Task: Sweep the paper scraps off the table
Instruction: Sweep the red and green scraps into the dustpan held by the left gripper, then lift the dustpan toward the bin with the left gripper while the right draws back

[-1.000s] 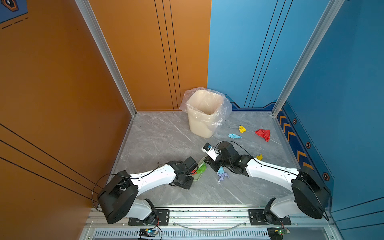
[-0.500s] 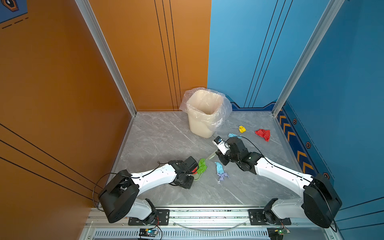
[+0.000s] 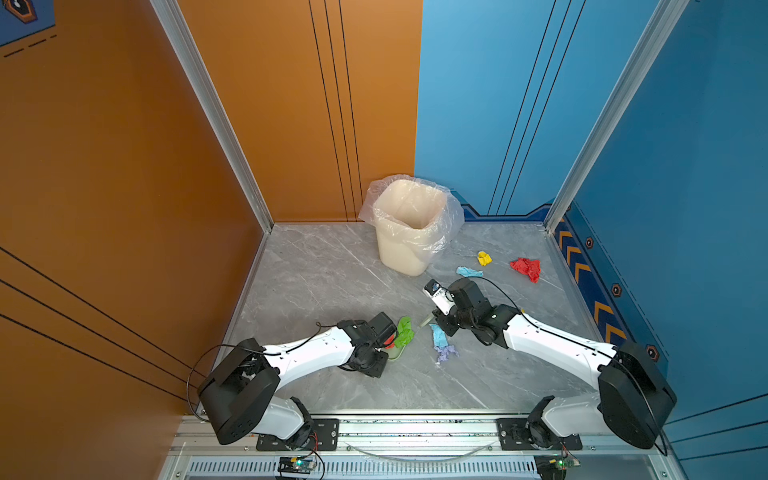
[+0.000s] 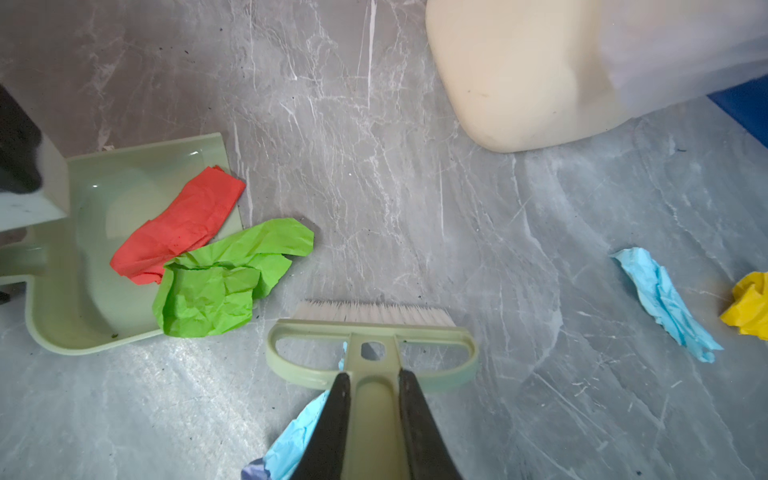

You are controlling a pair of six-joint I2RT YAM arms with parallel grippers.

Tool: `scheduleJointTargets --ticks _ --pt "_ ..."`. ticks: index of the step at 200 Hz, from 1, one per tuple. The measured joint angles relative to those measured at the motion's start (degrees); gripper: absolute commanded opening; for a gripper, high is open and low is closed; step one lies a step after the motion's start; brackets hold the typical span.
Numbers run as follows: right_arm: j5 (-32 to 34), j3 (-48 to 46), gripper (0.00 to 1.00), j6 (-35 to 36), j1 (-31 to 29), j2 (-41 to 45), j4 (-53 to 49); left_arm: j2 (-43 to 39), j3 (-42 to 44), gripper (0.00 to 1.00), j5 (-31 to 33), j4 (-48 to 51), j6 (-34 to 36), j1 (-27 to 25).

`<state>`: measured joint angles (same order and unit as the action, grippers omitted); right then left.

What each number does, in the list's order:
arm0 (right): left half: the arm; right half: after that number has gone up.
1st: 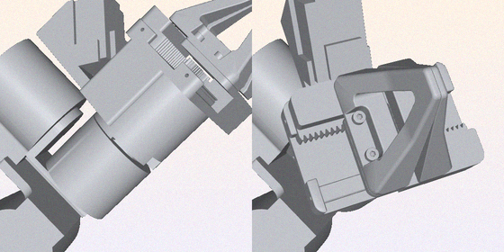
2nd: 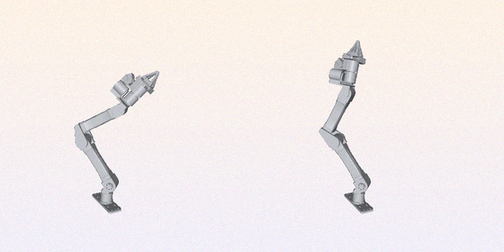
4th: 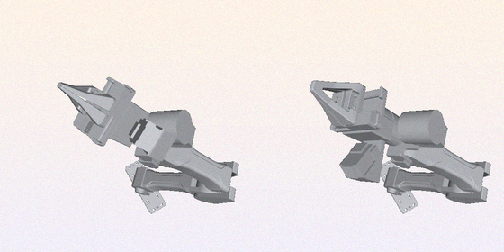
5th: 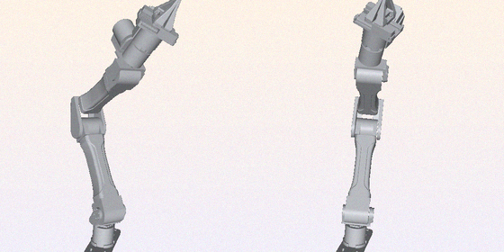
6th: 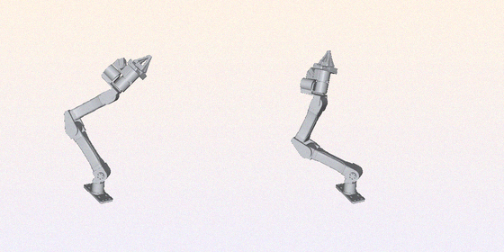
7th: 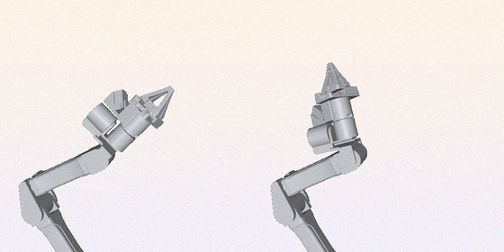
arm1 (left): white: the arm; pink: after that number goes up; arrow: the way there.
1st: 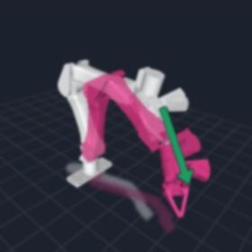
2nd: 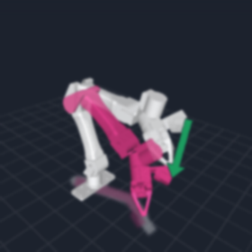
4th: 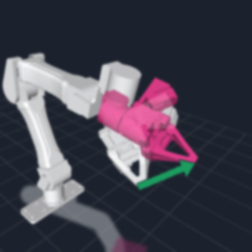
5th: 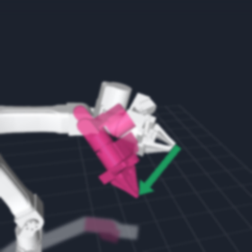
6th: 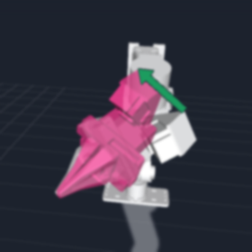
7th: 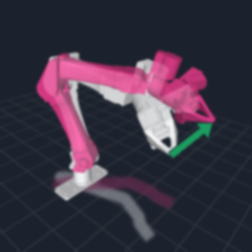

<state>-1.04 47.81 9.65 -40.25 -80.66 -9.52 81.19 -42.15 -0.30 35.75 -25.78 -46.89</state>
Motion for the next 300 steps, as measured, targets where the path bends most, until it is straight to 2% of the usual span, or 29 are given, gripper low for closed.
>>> scheduleJointTargets --ticks 50,134,175,233,268,300 --pt "-1.0 0.5 0.0 0.0 -2.3 -1.5 3.1 0.0 0.0 0.0 0.0 0.0 0.0 0.0" --pt "-9.2 0.5 0.0 0.1 -3.7 -1.4 5.3 0.5 -0.4 0.0 0.0 0.0 0.5 0.0" --pt "-7.7 0.5 0.0 1.2 -3.5 -0.8 4.7 0.5 -0.4 0.0 0.3 0.0 0.4 0.0" --pt "-6.7 -0.3 0.0 2.1 2.6 5.4 2.9 -2.0 -0.4 0.0 4.8 -0.2 0.4 0.0" --pt "-10.3 -3.1 0.0 0.8 7.0 11.3 4.1 -3.3 -1.0 0.0 7.0 0.9 0.6 0.0" --pt "-15.1 -4.2 0.0 -0.9 10.6 15.0 4.5 -3.6 -6.3 0.0 9.3 4.8 2.2 0.1"
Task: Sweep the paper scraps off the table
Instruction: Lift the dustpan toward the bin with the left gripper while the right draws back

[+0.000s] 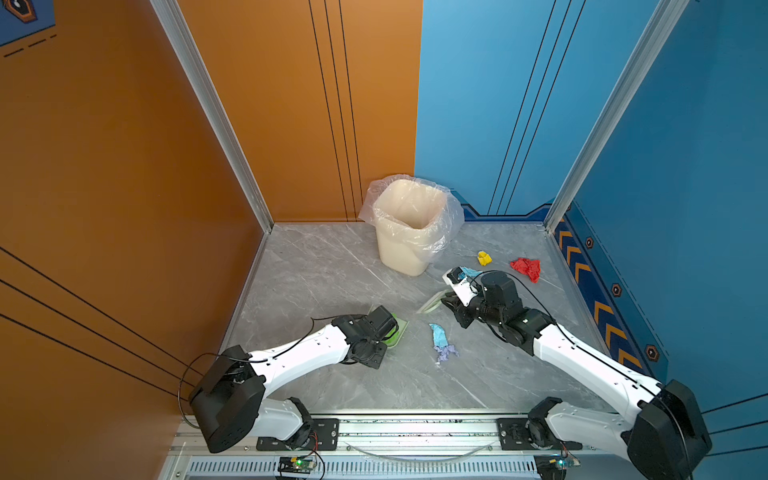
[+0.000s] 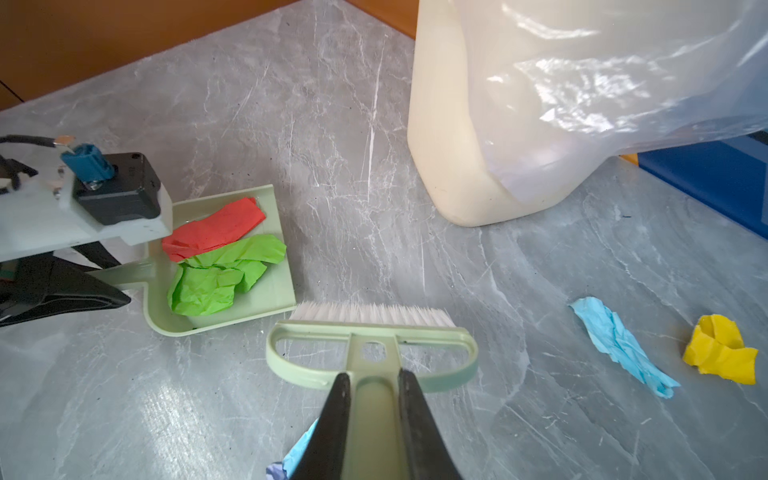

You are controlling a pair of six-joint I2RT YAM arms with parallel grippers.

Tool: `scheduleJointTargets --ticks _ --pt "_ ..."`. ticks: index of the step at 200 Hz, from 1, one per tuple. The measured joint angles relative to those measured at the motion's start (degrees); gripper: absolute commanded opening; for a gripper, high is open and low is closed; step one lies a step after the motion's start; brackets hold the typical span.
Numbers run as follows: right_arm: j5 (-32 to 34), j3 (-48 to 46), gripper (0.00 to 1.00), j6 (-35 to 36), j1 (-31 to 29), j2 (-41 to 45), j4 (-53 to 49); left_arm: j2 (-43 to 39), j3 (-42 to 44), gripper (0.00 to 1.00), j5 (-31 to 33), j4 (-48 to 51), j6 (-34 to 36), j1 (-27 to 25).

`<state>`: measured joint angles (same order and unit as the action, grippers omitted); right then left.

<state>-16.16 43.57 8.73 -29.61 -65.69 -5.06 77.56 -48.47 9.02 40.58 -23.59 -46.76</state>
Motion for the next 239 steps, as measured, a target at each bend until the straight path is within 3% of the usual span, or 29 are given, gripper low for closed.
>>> scheduleJointTargets --ticks 64,165,239 --pt "-5.7 -1.6 0.0 -2.8 6.4 4.1 0.1 -2.9 -14.1 0.0 1.5 10.3 4.3 2.0" --pt "-6.4 -3.0 0.0 -4.8 7.2 4.3 1.0 -4.7 -31.5 0.0 1.7 24.4 8.4 5.6" --pt "-6.4 -4.3 0.0 -5.2 7.2 4.2 2.7 -1.0 -46.0 0.0 1.7 33.4 13.8 11.8"
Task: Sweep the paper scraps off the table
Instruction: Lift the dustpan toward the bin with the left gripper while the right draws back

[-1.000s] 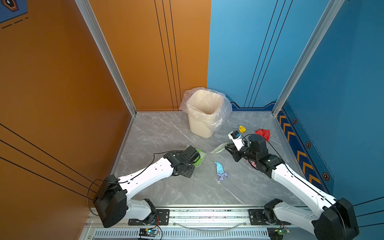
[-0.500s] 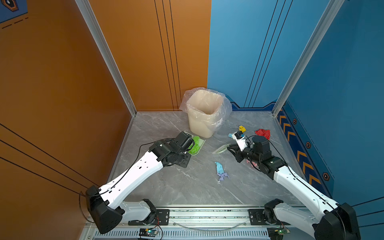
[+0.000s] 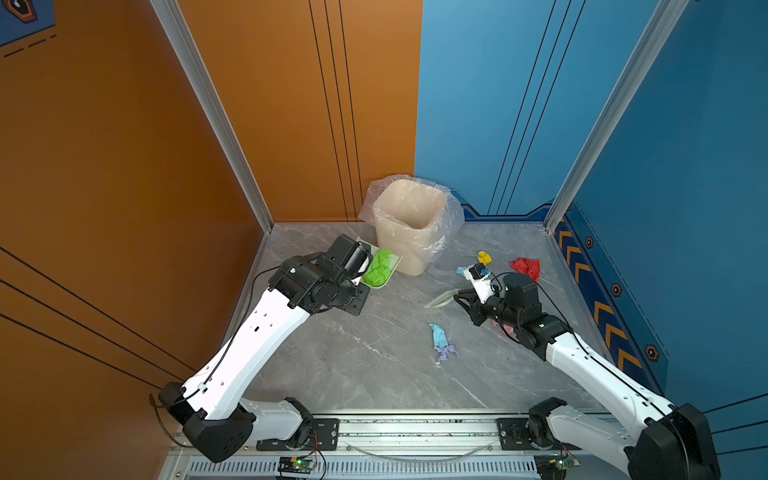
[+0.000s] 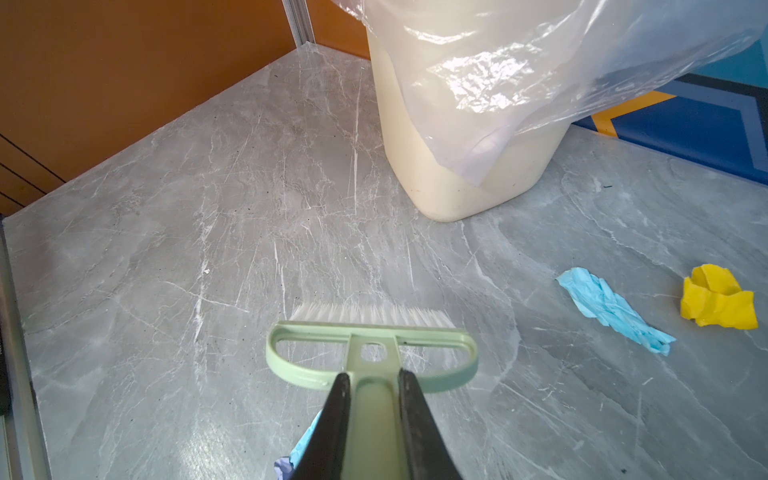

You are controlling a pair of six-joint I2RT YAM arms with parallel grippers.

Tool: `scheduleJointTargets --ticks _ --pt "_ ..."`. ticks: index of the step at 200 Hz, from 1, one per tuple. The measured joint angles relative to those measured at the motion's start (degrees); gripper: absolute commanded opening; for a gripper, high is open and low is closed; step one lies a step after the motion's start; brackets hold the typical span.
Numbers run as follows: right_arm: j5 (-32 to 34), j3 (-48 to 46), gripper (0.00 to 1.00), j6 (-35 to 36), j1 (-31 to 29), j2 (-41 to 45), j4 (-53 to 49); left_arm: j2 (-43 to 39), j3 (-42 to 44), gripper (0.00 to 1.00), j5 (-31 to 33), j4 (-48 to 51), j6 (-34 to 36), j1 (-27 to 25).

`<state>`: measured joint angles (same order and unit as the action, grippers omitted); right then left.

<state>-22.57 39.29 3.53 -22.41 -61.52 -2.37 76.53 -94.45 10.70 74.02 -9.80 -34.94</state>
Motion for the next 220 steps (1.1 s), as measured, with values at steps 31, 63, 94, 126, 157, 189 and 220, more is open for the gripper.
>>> scheduleJointTargets --ticks 31,63,94,126,157,189,220 --pt "-0.3 0.0 0.0 0.0 0.0 0.0 0.6 3.9 -5.5 0.0 0.0 1.9 2.1 3.1" --pt "-1.2 -0.2 0.0 0.0 0.0 0.0 1.1 10.0 -12.8 0.0 -0.4 3.1 4.4 4.7" --pt "-1.3 -0.2 0.0 0.0 0.1 0.0 1.1 17.1 -22.0 0.0 -0.8 3.7 5.9 5.7" --pt "-1.3 -0.4 0.0 -0.5 0.2 0.0 1.1 25.0 -34.1 0.0 -1.6 3.8 7.0 5.8" --pt "-1.2 -1.8 0.0 -1.5 0.3 0.0 1.4 32.9 -45.5 0.0 -2.6 4.1 7.5 6.1" --pt "-1.2 -3.3 0.0 -2.6 0.2 0.7 1.6 38.3 -51.3 0.0 -3.3 4.1 7.3 6.2" --pt "-1.0 -4.0 0.0 -3.7 0.2 2.1 1.6 41.7 -54.2 0.0 -3.3 4.7 7.2 6.3"
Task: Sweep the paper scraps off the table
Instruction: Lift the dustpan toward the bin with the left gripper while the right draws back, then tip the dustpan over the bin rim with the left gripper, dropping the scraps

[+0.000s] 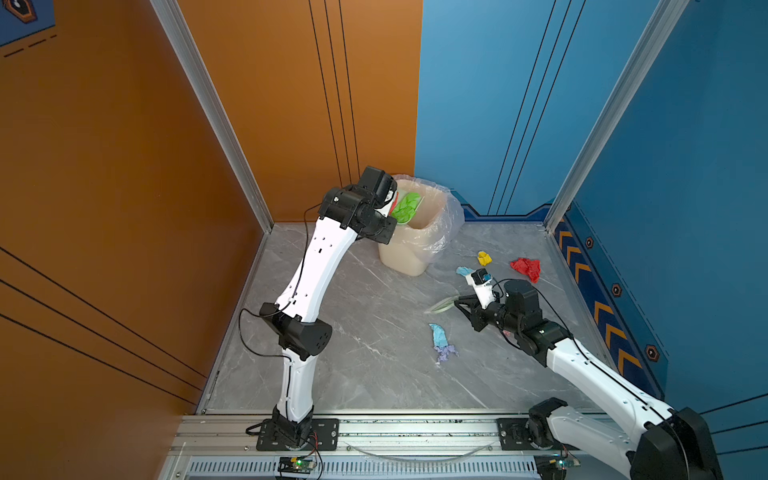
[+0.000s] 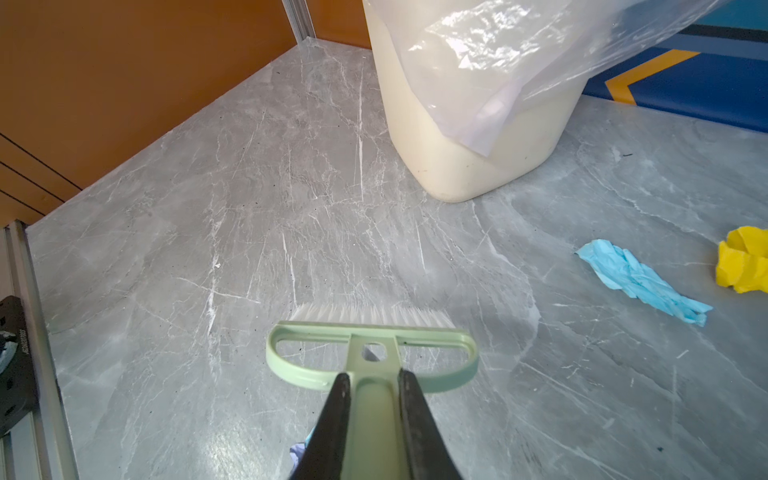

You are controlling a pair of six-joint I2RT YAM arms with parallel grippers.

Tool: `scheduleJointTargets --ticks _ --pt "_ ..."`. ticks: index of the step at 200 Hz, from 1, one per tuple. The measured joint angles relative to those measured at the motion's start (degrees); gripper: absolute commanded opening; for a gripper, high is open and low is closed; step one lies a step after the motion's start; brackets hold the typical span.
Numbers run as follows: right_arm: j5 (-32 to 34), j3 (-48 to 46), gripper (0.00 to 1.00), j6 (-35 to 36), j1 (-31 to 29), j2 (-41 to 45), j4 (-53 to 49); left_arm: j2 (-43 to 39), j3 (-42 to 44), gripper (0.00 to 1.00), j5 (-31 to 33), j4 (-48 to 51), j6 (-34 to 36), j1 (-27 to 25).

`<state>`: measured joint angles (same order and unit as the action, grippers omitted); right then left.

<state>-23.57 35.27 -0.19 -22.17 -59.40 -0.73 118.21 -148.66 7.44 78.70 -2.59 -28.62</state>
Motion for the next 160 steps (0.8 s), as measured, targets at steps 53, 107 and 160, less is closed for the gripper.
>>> scheduleJointTargets --ticks 53,107,160 --pt "1.3 -1.0 0.0 -1.2 -0.4 1.6 0.5 3.4 -4.8 0.0 1.2 0.4 0.2 0.6" --pt "1.3 -1.5 0.0 -1.4 -0.4 2.0 0.9 6.2 -8.2 0.0 6.6 -0.1 2.7 0.5" --pt "1.3 -1.6 0.0 -1.4 -0.4 2.0 1.6 8.0 -8.2 0.0 13.0 -4.2 6.4 0.5"
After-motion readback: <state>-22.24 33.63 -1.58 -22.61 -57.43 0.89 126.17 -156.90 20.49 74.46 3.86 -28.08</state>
